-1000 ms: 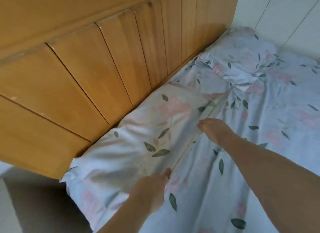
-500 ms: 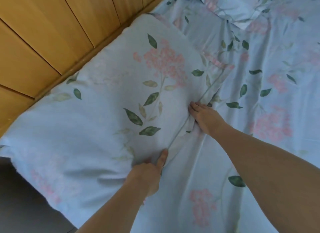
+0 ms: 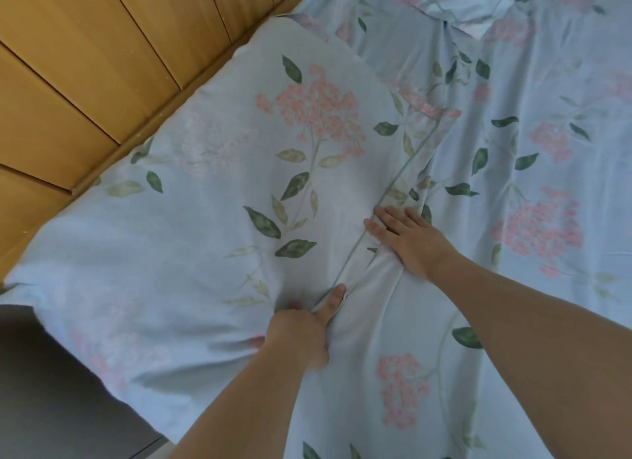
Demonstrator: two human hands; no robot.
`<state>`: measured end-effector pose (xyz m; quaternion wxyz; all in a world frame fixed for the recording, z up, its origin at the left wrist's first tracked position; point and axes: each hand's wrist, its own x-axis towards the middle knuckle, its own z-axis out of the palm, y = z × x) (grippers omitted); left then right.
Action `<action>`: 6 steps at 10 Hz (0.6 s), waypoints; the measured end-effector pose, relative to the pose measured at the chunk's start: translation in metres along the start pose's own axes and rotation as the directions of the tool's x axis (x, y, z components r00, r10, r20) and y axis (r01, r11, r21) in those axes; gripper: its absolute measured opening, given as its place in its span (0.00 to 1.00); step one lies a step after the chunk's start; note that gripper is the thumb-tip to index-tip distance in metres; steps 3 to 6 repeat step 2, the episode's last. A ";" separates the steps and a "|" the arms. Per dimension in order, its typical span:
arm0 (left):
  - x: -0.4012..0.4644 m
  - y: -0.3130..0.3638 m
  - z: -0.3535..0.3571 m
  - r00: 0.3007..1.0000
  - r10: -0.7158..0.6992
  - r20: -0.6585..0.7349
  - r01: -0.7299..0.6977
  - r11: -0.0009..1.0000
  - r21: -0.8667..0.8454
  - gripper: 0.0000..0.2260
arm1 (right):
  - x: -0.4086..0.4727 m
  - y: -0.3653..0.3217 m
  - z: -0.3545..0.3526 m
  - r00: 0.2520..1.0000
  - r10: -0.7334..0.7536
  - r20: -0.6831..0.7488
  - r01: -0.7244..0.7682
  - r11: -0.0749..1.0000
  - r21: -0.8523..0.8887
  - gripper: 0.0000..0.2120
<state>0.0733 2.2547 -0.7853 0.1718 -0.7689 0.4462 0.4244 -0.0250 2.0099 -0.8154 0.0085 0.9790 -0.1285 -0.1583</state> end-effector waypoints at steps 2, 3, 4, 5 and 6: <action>-0.060 -0.002 -0.061 0.997 0.058 -0.042 -0.052 0.990 0.129 0.27 | -0.022 -0.024 -0.091 0.970 0.181 0.165 -0.210 0.960 0.186 0.29; -0.060 -0.002 -0.061 0.997 0.058 -0.042 -0.052 0.990 0.129 0.27 | -0.022 -0.024 -0.091 0.970 0.181 0.165 -0.210 0.960 0.186 0.29; -0.060 -0.002 -0.061 0.997 0.058 -0.042 -0.052 0.990 0.129 0.27 | -0.022 -0.024 -0.091 0.970 0.181 0.165 -0.210 0.960 0.186 0.29; -0.060 -0.002 -0.061 0.997 0.058 -0.042 -0.052 0.990 0.129 0.27 | -0.022 -0.024 -0.091 0.970 0.181 0.165 -0.210 0.960 0.186 0.29; -0.060 -0.002 -0.061 0.997 0.058 -0.042 -0.052 0.990 0.129 0.27 | -0.022 -0.024 -0.091 0.970 0.181 0.165 -0.210 0.960 0.186 0.29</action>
